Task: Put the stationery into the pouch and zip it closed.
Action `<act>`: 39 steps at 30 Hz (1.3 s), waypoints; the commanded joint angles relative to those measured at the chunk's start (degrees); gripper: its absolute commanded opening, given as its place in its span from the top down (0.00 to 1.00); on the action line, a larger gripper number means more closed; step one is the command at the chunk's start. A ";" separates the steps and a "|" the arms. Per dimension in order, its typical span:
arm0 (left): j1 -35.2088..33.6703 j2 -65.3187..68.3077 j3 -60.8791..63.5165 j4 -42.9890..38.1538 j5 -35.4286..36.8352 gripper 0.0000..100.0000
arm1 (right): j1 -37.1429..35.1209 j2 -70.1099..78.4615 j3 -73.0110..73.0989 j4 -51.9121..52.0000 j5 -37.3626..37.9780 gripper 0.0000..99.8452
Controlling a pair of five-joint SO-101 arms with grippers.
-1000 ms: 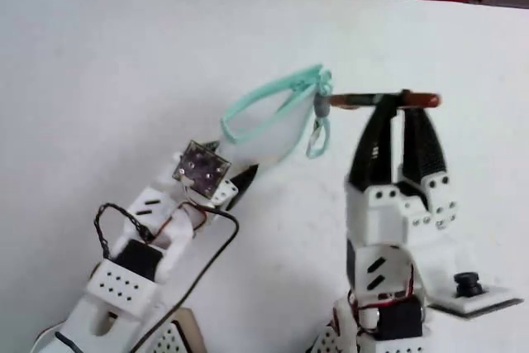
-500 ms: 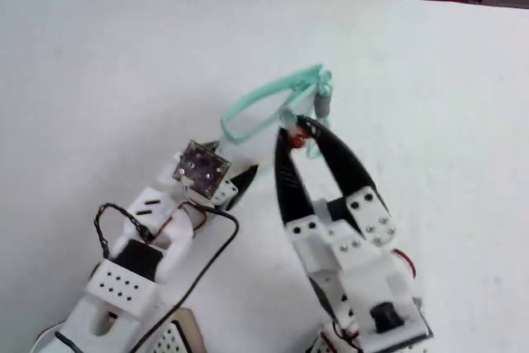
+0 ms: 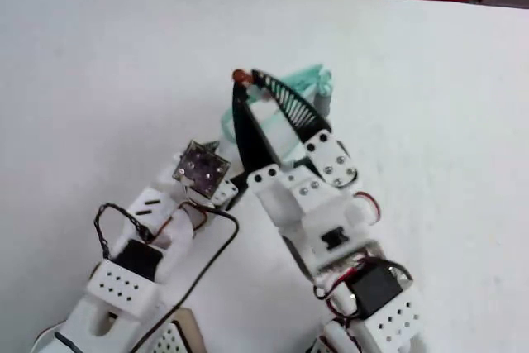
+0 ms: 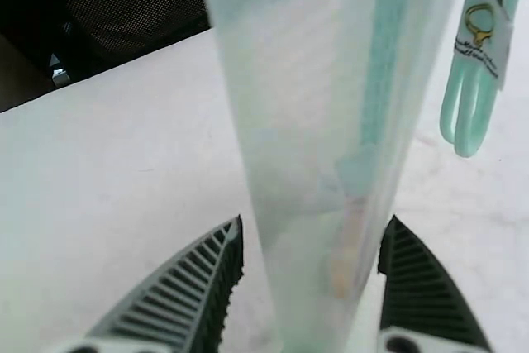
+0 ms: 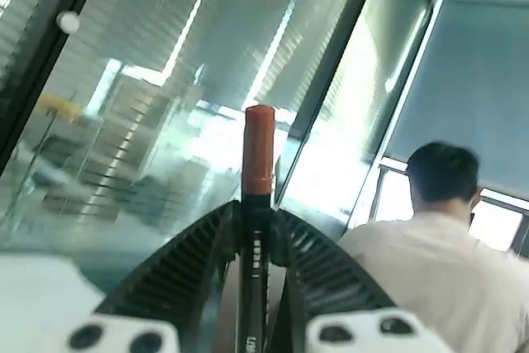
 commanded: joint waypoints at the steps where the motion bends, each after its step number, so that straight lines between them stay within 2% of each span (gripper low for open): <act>1: 0.40 -0.13 -0.35 -1.32 -0.53 0.73 | -0.04 -3.38 3.16 2.42 0.44 0.98; 6: 0.31 -0.13 -0.35 -1.41 -0.53 0.73 | -0.13 -8.92 7.21 2.51 0.44 0.98; 15: -0.04 0.04 -0.35 -1.41 -0.53 0.73 | 0.04 -9.27 8.97 4.35 0.53 0.98; 18: -0.04 0.13 -0.26 -1.23 -0.53 0.73 | 0.31 -9.10 6.95 9.36 0.26 0.98; 22: 0.40 0.04 0.70 -1.41 -0.18 0.73 | 1.54 -5.23 -1.85 19.12 -6.07 0.98; 27: 0.48 -0.04 1.23 -1.41 -0.09 0.73 | 6.81 4.53 -14.24 28.53 -14.07 0.98; 31: 0.48 -0.22 1.32 -1.41 -0.09 0.73 | 8.22 11.38 -18.11 36.35 -15.47 0.98; 39: 0.48 -0.22 1.41 -1.41 0.00 0.73 | 8.22 12.79 -17.93 38.46 -15.74 0.98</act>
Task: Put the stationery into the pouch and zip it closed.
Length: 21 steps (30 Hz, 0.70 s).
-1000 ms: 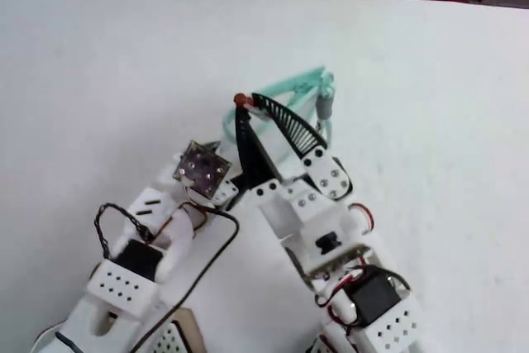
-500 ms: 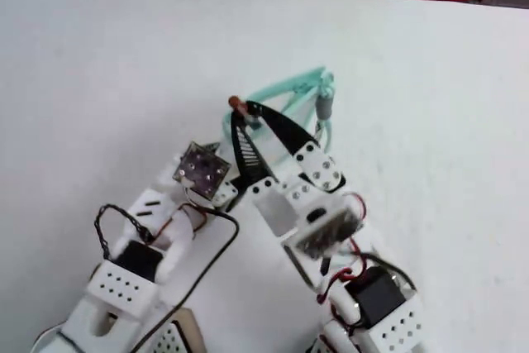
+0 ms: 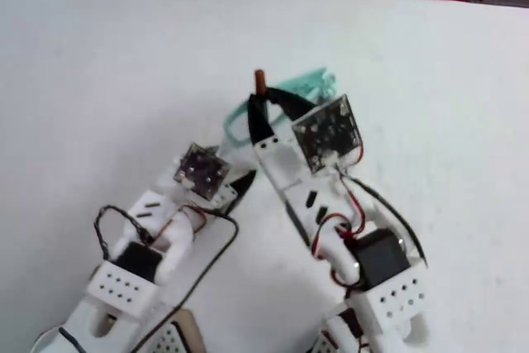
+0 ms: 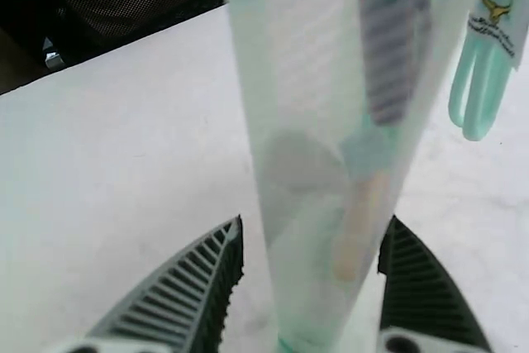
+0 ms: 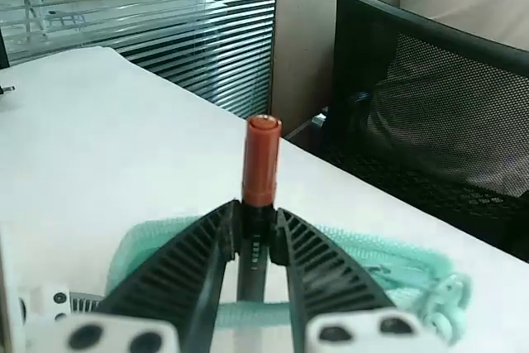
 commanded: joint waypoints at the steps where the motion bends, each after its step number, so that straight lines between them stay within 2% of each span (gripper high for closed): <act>1: 0.57 -0.22 -0.26 -1.41 0.00 0.73 | 0.75 0.22 -2.64 0.22 -0.62 0.98; 8: 0.57 -0.31 -0.26 -1.41 0.00 0.73 | 2.24 0.66 -3.34 -2.86 1.41 0.98; 13: 0.57 -0.31 -0.35 -1.41 0.00 0.73 | 3.30 0.66 1.23 -8.66 19.78 0.98; 15: 0.57 -0.31 -0.35 -1.41 0.00 0.73 | 3.03 0.48 3.96 -11.12 24.97 0.98; 21: 0.57 -0.31 -0.35 -1.41 0.00 0.73 | 2.95 0.22 8.18 -12.62 25.58 0.98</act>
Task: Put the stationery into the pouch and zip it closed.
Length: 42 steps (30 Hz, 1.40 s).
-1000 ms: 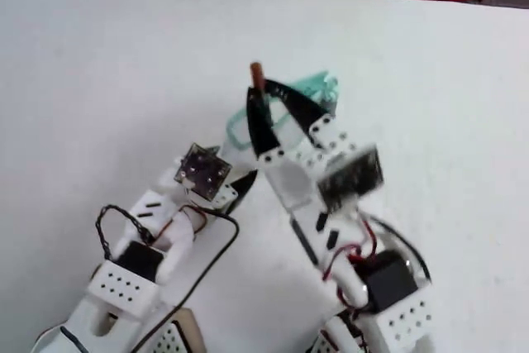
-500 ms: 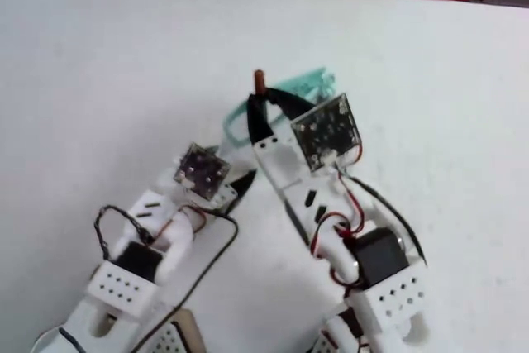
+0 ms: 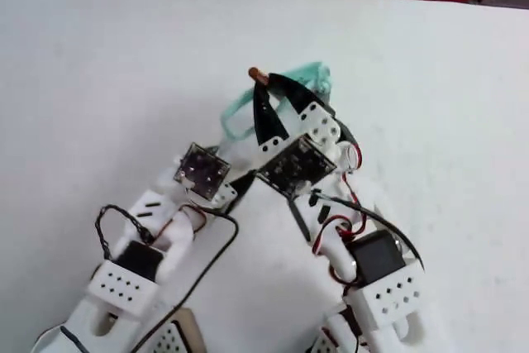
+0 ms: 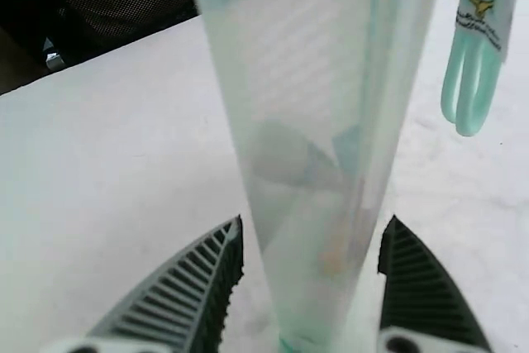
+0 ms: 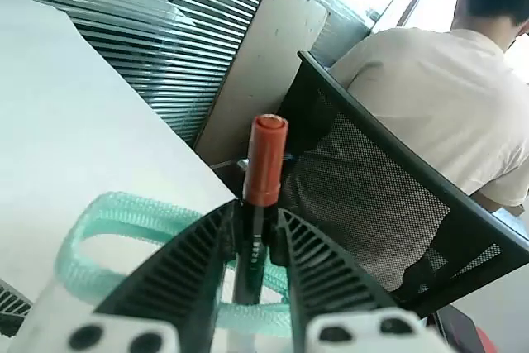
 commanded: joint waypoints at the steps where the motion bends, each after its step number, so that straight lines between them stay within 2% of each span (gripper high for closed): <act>1: 0.66 -0.31 -0.44 -1.41 0.00 0.73 | 0.48 0.66 2.46 -0.22 1.23 0.98; 4: 0.66 -0.31 -0.44 -1.41 0.00 0.73 | 0.13 0.66 3.34 -0.13 0.53 0.98; 13: 0.57 -0.31 -0.53 -1.41 0.00 0.73 | 0.04 0.66 3.25 -0.13 -8.97 0.97; 20: 0.57 -0.31 -0.53 -1.49 0.00 0.73 | -0.22 0.66 0.88 6.29 -9.85 0.82; 26: 0.66 -0.22 -0.53 -1.49 0.00 0.73 | -0.31 0.66 -4.66 11.38 -9.93 0.83; 35: 0.66 -0.22 -0.53 -1.49 0.00 0.73 | 2.51 0.66 -8.44 12.35 -9.93 0.84; 40: 0.66 -0.31 -0.53 -1.49 0.00 0.73 | 5.41 2.33 -25.23 25.27 -14.33 0.99; 42: 0.66 -0.31 -0.53 -1.49 0.00 0.73 | 5.58 5.14 -30.77 29.58 -16.00 0.95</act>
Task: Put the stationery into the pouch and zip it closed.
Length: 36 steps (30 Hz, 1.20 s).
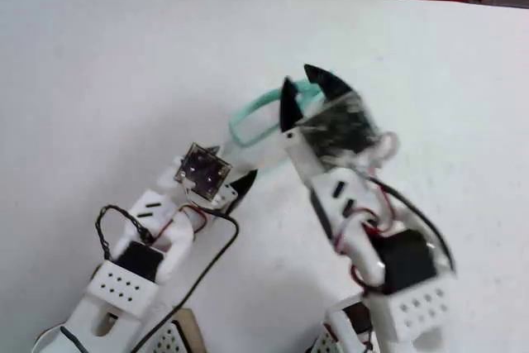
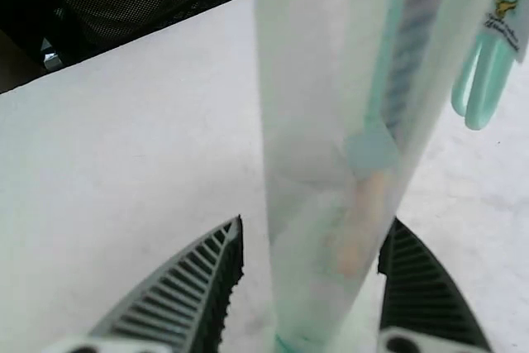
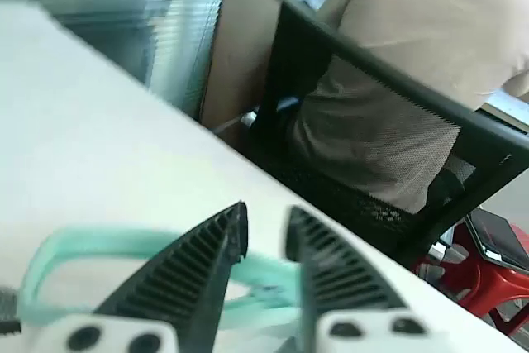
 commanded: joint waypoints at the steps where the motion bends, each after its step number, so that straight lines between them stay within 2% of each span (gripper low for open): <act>1: 0.48 -0.31 -0.53 -1.49 0.00 0.73 | 0.66 5.14 -11.96 7.87 -3.16 0.93; 4: 0.48 -0.31 -0.53 -1.49 0.09 0.73 | 1.19 10.42 -16.97 14.11 -4.92 0.92; 7: 0.48 -0.31 -0.53 -1.49 0.09 0.73 | 4.88 13.58 -20.84 17.36 -8.26 0.92; 12: 0.40 -0.31 -0.53 -1.49 0.09 0.73 | 15.60 14.99 -27.96 20.70 -14.77 0.92; 19: 0.48 -0.31 -0.53 -1.49 0.09 0.73 | 27.91 15.96 -27.87 22.73 -15.03 0.91; 28: 0.48 -0.04 -0.18 -1.49 0.09 0.73 | 29.05 26.86 -18.99 22.99 -14.95 0.91; 32: 0.13 0.04 -0.18 -1.23 0.09 0.73 | 29.14 27.12 -18.99 28.97 -14.86 0.91; 36: 0.13 0.04 -0.18 -1.05 0.09 0.73 | 32.57 25.54 -21.10 31.87 -10.29 0.91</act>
